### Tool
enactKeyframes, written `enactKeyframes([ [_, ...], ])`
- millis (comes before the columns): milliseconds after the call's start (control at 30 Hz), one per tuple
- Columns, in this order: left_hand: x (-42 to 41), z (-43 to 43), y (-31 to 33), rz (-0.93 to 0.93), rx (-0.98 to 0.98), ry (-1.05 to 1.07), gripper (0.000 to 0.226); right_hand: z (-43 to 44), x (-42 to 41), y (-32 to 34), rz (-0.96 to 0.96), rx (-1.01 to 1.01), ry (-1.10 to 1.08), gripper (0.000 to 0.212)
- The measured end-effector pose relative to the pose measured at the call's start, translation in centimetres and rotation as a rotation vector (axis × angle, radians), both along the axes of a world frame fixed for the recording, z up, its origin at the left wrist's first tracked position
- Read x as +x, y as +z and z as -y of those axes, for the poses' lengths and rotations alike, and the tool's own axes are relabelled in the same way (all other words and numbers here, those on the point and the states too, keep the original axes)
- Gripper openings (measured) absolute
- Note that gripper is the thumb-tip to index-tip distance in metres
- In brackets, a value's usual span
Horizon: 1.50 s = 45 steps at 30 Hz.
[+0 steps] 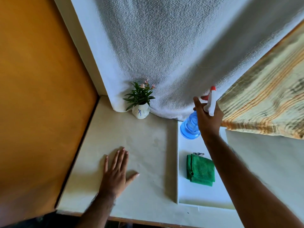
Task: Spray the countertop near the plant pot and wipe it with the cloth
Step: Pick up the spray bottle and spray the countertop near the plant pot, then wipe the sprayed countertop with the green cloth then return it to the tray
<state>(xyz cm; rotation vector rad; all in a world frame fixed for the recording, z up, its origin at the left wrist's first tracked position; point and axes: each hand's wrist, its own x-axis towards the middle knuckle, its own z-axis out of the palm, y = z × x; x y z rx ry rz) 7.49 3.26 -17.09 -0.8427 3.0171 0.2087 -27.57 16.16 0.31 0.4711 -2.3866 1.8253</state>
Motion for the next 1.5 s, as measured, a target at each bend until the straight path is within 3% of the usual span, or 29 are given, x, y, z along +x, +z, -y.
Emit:
enactKeyframes([
  [133,0.0,0.0,-0.3,0.015,0.014,0.001,0.102,-1.8,-0.9,-1.7,-0.032,0.038,-0.028,0.023],
  [500,0.1,0.2,-0.7,0.093,0.041,0.006,0.106,-3.3,-2.2,-5.5,0.012,0.111,0.012,0.065],
  [700,0.2,0.2,-0.8,0.105,0.054,0.009,0.106,-4.4,-2.4,-5.5,0.012,0.192,0.085,0.070],
  [867,0.1,0.1,-0.5,0.102,0.069,0.004,0.105,-7.4,0.0,-6.3,0.012,0.251,0.163,0.063],
  [1000,0.1,0.2,-0.6,0.095,0.082,0.009,0.104,-12.9,4.6,-9.5,-0.058,0.462,0.131,0.084],
  [1133,0.0,0.2,-0.6,0.114,0.097,0.021,0.104,-18.0,8.4,-12.4,-0.261,0.826,0.440,0.098],
  [1400,-0.1,0.0,-0.4,0.082,0.071,0.021,0.102,-19.9,8.7,-14.1,-0.467,1.035,0.543,0.084],
  [1500,-0.1,-0.1,-0.3,0.066,0.054,0.017,0.102,-19.3,8.9,-14.1,-0.464,1.006,0.542,0.075],
])
